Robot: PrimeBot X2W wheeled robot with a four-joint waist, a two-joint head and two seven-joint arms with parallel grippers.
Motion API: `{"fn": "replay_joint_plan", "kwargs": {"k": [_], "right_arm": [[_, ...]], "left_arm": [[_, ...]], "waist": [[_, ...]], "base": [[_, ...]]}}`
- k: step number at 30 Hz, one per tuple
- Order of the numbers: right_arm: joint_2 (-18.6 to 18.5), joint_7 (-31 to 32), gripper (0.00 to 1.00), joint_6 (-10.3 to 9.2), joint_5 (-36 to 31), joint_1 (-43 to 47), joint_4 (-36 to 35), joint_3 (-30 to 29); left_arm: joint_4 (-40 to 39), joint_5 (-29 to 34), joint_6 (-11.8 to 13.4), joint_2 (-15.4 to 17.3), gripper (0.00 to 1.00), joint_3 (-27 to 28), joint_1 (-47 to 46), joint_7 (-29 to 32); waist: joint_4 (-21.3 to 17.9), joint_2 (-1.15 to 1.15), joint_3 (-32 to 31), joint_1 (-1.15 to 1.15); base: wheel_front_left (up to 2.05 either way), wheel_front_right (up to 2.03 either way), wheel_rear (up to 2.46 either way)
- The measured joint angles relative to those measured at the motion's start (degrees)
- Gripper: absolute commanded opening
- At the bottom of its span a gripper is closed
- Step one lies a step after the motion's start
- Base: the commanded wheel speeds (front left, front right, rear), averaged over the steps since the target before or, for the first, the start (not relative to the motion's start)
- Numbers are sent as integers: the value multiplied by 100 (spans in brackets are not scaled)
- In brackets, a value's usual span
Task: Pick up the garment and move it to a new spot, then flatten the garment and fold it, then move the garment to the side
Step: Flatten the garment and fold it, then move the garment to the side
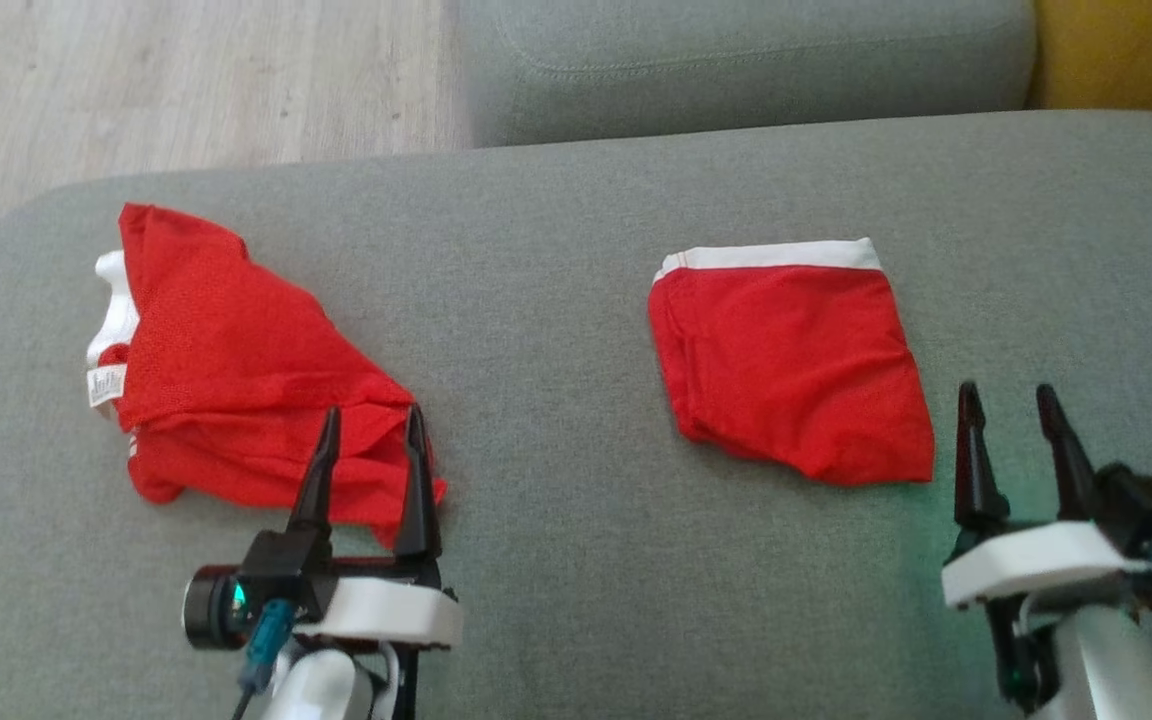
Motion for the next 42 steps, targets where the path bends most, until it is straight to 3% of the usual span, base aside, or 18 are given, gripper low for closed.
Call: {"fn": "replay_joint_plan", "kwargs": {"k": [6,13,27,33,34,35,36,42], "right_arm": [[22,0,100,0,92,386,-161,91],[23,80,100,0,-19,198,-43,48],[14,1419,100,0,334,-1467,1610,-236],[-127,1961,100,0,481,-1928,2258,-105],[-183,2070,88,0,502,-1994,2328,-44],[-237,2130,37,0,522,-2056,2386,25],[-296,2160,0,0,555,-2097,2432,105],[-621,2193,0,0,577,-2174,2513,697]], "left_arm": [[55,-1,0,1,100,-10,79,0],[51,0,0,0,100,-8,52,0],[87,7,-52,-1,100,-163,-347,0],[165,18,-56,-1,100,-152,-349,0],[170,25,-57,-1,100,-147,-349,0],[172,25,-57,-1,100,-143,-349,0],[174,25,-58,-1,100,-141,-349,0],[216,33,-56,-1,100,-98,-349,0]], "waist": [[-42,0,-103,0],[-9,0,67,1],[367,0,734,2],[509,0,815,1],[518,0,813,1],[526,0,810,1],[530,0,805,1],[457,0,710,1]], "base": [[0,0,0],[0,0,0],[0,0,0],[0,0,0],[0,0,0],[0,0,0],[0,0,0],[0,0,0]]}}
